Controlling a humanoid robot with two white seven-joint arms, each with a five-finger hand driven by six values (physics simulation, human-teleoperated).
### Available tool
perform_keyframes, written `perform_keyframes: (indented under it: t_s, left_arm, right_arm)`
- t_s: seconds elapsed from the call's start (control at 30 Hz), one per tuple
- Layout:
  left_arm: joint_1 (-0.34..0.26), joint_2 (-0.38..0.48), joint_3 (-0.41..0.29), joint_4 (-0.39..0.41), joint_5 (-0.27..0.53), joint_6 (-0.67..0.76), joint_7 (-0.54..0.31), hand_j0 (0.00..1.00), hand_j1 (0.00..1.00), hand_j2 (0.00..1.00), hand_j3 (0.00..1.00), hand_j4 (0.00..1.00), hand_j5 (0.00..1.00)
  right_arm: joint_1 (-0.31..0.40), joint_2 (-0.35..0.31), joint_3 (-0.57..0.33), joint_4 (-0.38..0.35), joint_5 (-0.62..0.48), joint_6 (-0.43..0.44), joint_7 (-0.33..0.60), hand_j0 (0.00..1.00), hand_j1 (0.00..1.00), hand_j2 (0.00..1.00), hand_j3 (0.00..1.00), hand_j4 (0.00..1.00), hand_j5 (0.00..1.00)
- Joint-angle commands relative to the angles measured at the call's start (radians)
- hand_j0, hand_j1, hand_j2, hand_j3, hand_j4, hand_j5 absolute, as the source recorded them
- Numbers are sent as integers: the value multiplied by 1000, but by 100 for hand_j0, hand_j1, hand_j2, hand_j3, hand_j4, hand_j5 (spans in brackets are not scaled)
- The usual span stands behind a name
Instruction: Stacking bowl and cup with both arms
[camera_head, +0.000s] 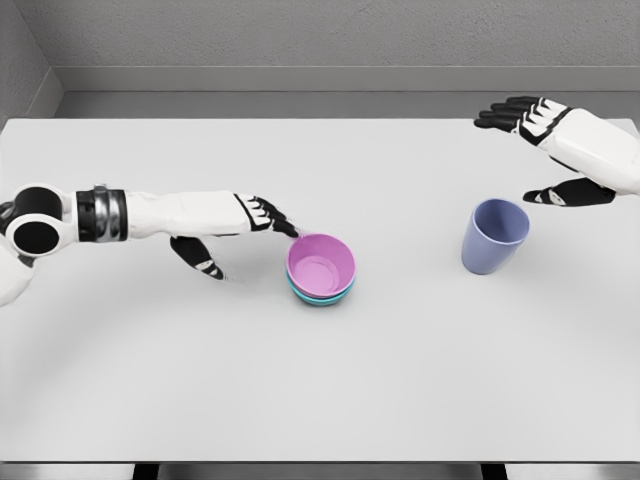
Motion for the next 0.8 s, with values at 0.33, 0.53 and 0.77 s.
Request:
perform_keyframes:
  t_s: [0.33, 0.53, 0.77]
  left_arm:
    - [5, 155, 123, 317, 84, 3, 7, 100, 100, 100, 100, 100, 100]
    - [8, 155, 126, 323, 81, 3, 5, 100, 100, 100, 100, 100, 100]
    - [9, 155, 126, 323, 81, 3, 5, 100, 100, 100, 100, 100, 100]
  right_arm:
    - [-14, 4, -75, -8, -6, 133, 492, 100, 100, 100, 100, 100, 100]
    - [-17, 35, -60, -17, -5, 142, 501, 100, 100, 100, 100, 100, 100]
    - [-40, 51, -37, -8, -3, 156, 561, 100, 100, 100, 100, 100, 100]
